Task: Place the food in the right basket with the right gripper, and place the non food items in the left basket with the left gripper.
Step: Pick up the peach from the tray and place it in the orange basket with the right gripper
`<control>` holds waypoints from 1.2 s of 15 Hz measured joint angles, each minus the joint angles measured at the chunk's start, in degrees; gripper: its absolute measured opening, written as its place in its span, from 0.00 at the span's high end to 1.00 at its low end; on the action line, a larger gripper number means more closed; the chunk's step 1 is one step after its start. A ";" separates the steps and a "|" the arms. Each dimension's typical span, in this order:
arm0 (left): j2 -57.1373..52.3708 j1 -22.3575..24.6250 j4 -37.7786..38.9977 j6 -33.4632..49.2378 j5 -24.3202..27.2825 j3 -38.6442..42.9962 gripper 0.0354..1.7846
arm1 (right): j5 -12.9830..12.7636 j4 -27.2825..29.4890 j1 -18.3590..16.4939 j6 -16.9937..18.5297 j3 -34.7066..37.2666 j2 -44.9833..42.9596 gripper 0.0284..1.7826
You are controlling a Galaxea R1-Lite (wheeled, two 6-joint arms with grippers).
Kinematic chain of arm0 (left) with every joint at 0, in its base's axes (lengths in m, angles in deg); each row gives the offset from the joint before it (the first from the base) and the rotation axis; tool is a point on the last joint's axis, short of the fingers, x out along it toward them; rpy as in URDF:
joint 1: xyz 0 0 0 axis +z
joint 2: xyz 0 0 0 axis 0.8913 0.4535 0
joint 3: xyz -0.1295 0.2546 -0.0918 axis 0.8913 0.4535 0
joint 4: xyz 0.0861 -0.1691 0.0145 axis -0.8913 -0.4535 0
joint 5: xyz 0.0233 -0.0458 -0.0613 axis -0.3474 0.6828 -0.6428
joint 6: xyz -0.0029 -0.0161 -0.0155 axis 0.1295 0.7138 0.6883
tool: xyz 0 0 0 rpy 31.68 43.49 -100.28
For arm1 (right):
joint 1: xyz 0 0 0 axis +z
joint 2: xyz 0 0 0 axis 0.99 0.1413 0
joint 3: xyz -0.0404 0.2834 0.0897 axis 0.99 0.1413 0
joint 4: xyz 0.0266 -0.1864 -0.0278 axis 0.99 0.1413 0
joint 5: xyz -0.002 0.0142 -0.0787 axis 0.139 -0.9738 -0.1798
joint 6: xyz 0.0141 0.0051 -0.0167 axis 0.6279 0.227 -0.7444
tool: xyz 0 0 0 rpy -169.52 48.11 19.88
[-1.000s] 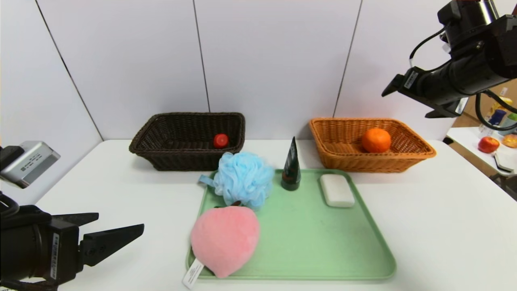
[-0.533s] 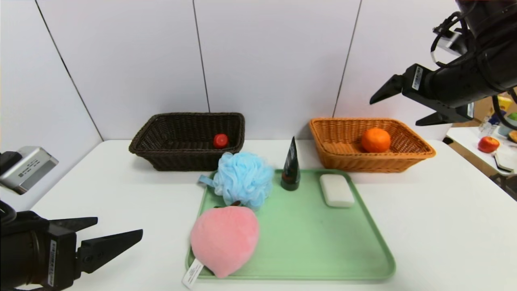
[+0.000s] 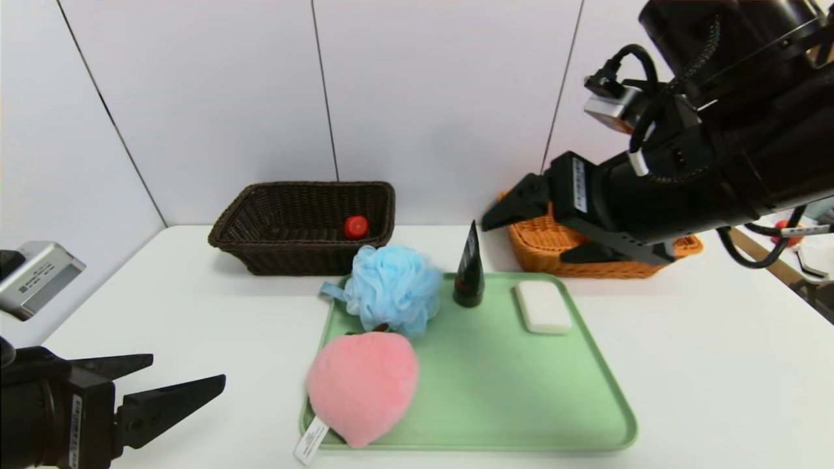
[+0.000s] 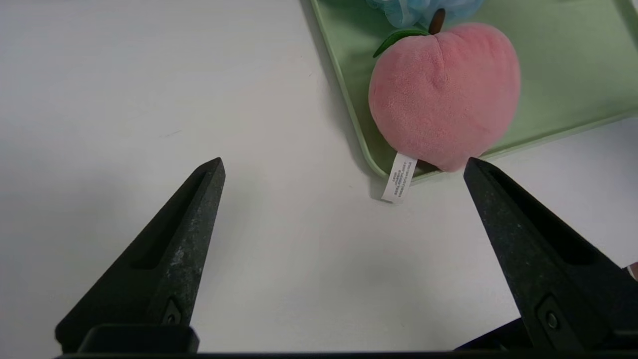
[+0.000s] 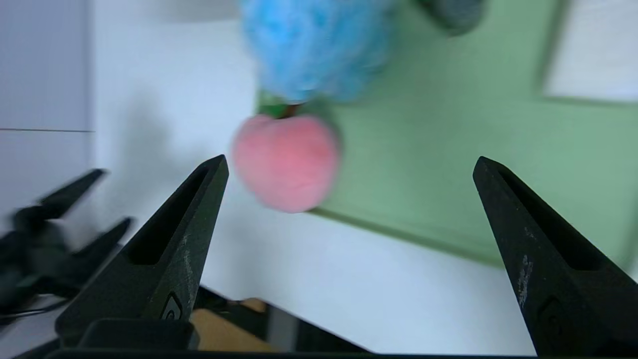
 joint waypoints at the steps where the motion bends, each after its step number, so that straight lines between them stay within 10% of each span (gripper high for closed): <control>1: 0.05 0.00 0.00 0.06 -0.02 0.05 0.06 | 0.00 -3.07 2.86 4.83 0.20 1.07 0.05; 4: 0.00 0.00 -0.05 0.34 -0.06 0.63 0.06 | -0.12 -6.99 8.05 13.40 0.66 5.29 0.05; 18: -0.04 0.00 -0.02 0.59 1.33 1.18 0.06 | 7.98 -7.20 10.01 14.14 1.82 18.57 0.05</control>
